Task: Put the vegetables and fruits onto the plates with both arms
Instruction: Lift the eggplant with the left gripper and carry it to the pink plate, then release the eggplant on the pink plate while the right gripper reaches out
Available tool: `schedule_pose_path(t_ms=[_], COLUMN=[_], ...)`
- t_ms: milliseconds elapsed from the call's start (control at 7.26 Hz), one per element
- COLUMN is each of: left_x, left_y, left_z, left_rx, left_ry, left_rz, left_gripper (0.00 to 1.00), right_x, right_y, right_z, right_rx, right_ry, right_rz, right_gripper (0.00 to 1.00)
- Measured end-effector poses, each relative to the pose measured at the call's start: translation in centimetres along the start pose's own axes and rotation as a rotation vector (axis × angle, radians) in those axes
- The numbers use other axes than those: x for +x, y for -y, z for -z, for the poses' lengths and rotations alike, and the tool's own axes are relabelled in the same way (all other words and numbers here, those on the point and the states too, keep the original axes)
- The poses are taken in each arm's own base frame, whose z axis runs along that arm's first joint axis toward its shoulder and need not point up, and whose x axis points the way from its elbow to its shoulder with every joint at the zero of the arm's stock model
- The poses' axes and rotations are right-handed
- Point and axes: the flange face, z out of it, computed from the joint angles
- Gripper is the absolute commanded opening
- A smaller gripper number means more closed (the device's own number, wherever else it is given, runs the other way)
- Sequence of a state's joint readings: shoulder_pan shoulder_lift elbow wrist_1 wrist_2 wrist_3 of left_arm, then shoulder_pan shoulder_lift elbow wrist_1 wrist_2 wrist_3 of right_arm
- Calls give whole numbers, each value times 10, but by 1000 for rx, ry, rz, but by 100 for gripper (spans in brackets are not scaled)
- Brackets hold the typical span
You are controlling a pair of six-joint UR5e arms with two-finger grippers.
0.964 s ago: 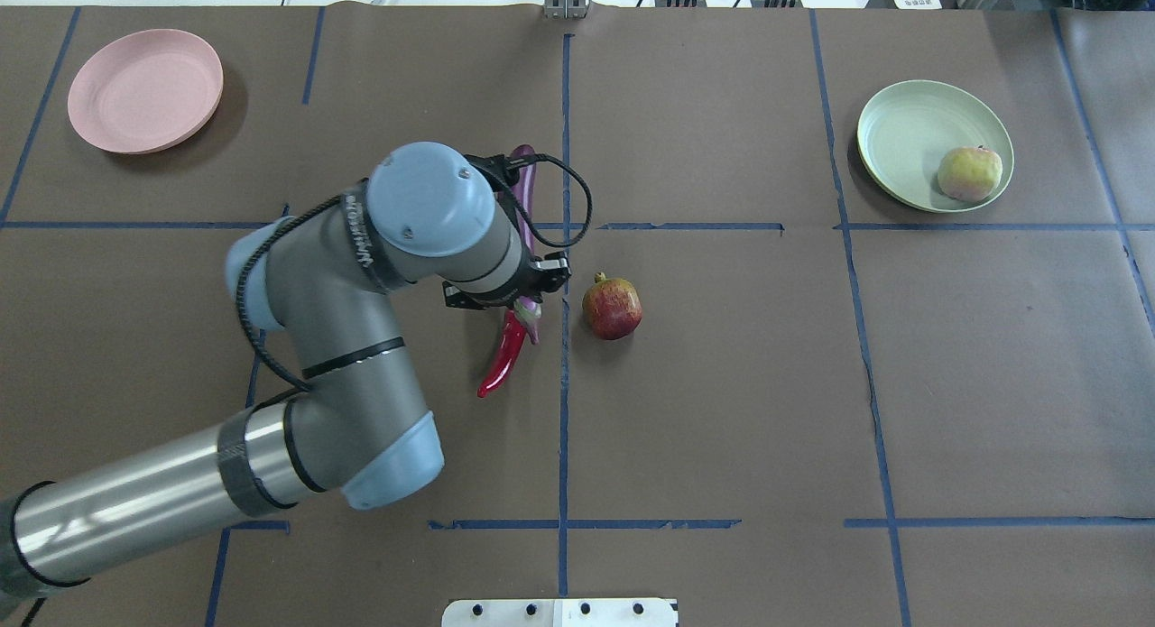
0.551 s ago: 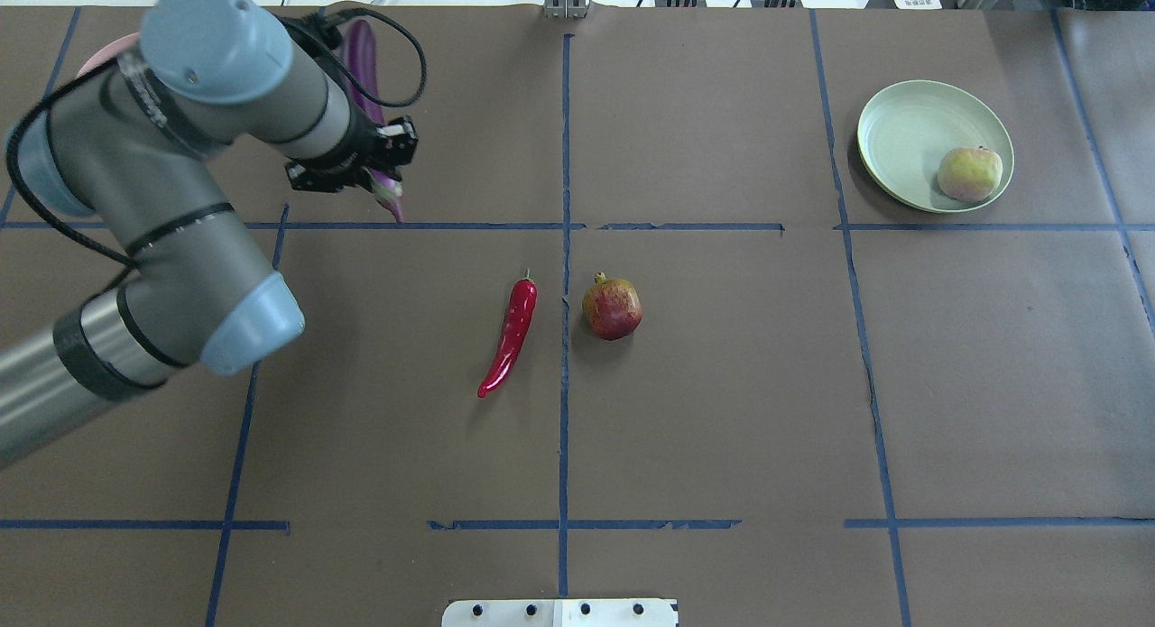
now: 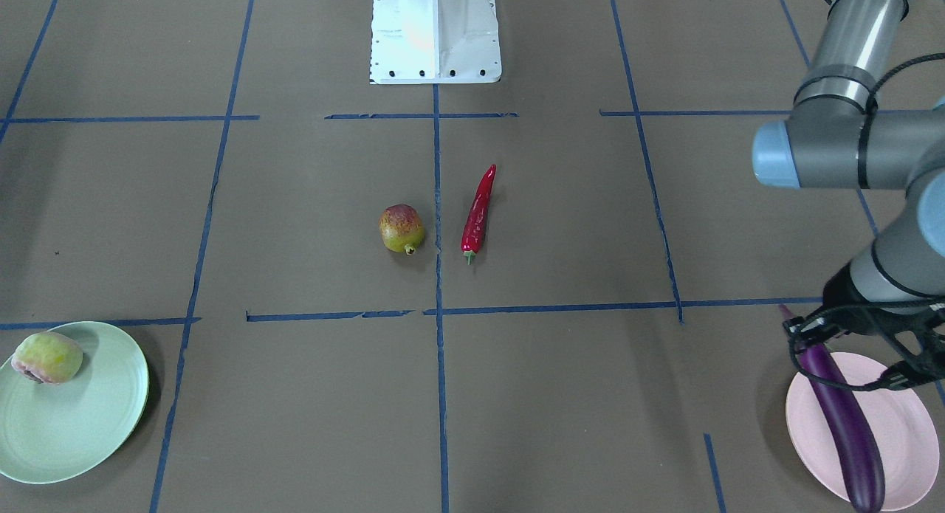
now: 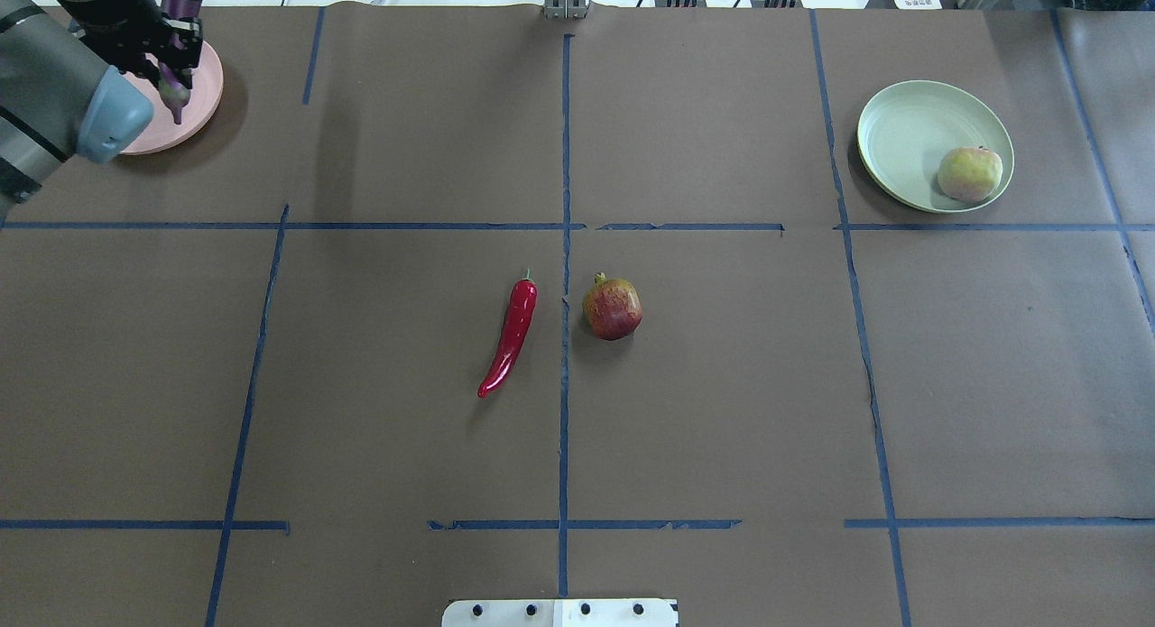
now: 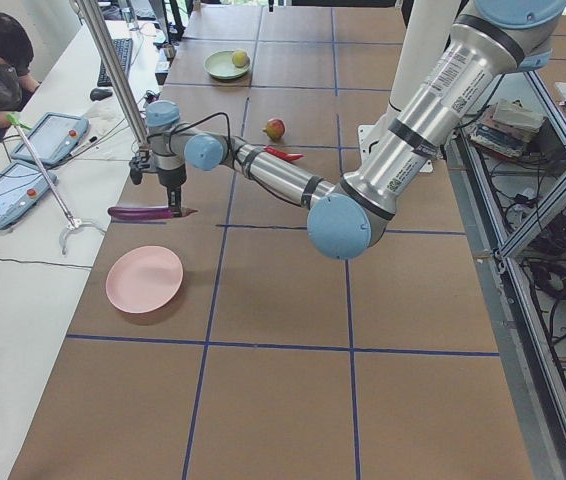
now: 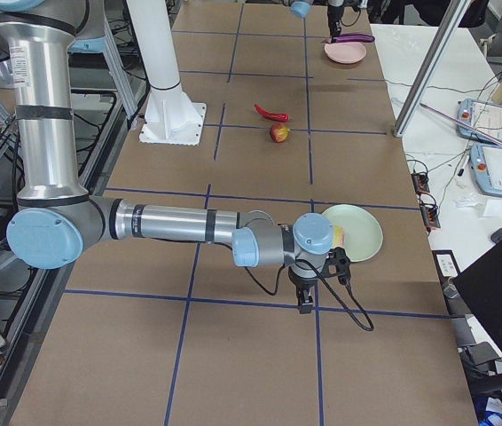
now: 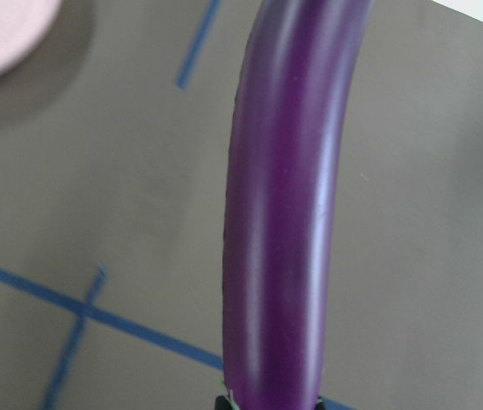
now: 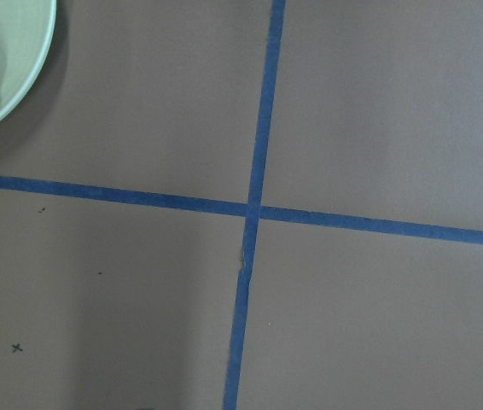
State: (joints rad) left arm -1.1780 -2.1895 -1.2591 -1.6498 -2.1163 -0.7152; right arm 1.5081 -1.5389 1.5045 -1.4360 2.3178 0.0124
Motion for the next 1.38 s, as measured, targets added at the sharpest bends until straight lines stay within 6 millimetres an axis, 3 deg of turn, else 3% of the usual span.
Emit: schedule_pose_path(t_ms=[276,413,551,827,964,1240,1378], left_x=[-65,-82,-92,-97,-100,-121,-122], left_y=[36,45,47,45,43,34,24], left_z=[-65,-89,-102,-107,-99,-65,-45], left_rx=[-4,3,9,13,6,0,4], left_ry=[26,37,46,40,6,-109,-138], left_rz=[-60,-79,-101,-156,-172,-175,-179], left_gripper=[9,39,99,100,100,100,100], right_x=[-2,-2,-3,-6,-13,-43,-72], right_y=[-1,-1,0,1,3,12,18], right_z=[2,3,3,6,12,29,36], right_rx=[-2,-1,1,9,21,53,66], right_ry=[-9,-9,-7,-1,4,38,56], right_rz=[-1,1,2,15,28,67,113], right_gripper=[100,100,100,100,100,99,99])
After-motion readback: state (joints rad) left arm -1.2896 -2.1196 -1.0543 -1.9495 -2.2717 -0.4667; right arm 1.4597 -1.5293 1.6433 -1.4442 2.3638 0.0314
